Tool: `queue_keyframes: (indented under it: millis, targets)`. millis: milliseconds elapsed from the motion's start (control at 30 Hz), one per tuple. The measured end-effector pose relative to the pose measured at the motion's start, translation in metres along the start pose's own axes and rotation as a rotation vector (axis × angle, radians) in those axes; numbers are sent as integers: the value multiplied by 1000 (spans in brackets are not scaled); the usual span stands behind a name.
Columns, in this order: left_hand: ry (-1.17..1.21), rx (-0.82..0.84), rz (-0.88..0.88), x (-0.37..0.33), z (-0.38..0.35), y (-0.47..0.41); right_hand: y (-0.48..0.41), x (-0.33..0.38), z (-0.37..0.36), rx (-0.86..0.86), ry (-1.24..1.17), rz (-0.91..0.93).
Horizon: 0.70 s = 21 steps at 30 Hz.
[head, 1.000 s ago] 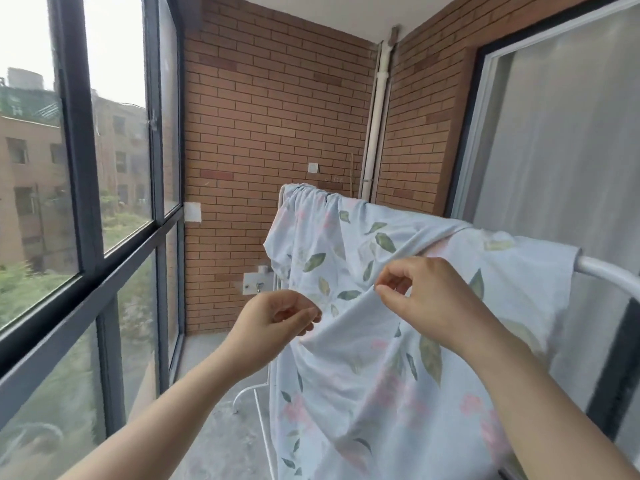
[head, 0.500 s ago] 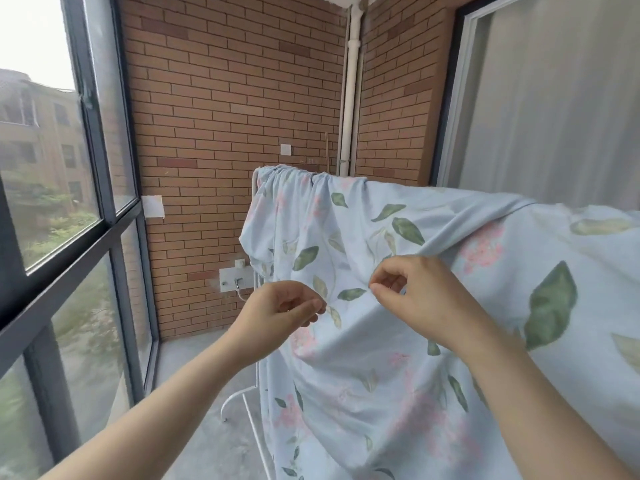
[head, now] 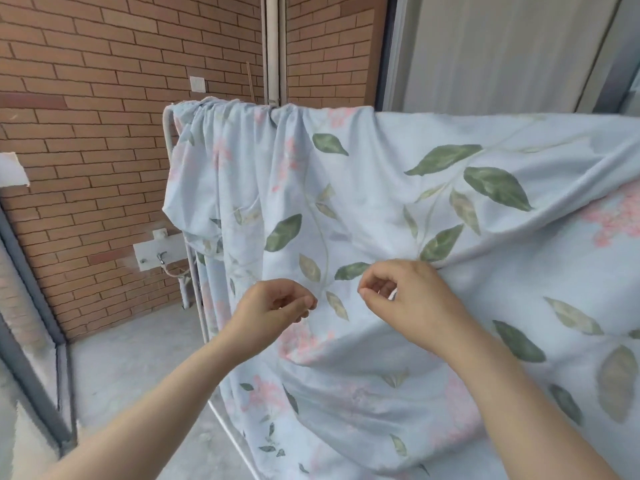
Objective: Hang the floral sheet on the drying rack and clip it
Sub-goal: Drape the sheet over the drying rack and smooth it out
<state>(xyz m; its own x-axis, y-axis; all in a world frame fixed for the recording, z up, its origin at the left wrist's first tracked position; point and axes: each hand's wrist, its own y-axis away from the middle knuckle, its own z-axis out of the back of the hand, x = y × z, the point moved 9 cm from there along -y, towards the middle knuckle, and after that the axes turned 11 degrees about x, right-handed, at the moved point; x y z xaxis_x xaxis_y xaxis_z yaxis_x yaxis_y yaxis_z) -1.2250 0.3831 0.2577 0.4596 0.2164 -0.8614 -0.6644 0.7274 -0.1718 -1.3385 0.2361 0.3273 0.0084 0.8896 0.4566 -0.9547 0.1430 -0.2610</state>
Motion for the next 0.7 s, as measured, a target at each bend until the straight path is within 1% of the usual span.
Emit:
queue_keyframes:
  millis: [100, 200, 367, 467, 600, 700]
  targets:
    - [-78, 45, -34, 25, 7, -19, -15, -4, -26, -6, 0, -63]
    - [-101, 58, -77, 55, 20, -32, -25, -8, -60, 19, 13, -146]
    - [-203, 141, -165, 91, 20, -41, -25, -10, -101, 69, 43, -231]
    - [-260, 168, -222, 102, 11, -43, -24, -5, -114, 60, 32, -212]
    - [-295, 200, -252, 116, -3, -45, -19, 6, -126, 25, 42, -158]
    - [-312, 227, -252, 126, -7, -49, -12, 0, -140, -70, 28, -192]
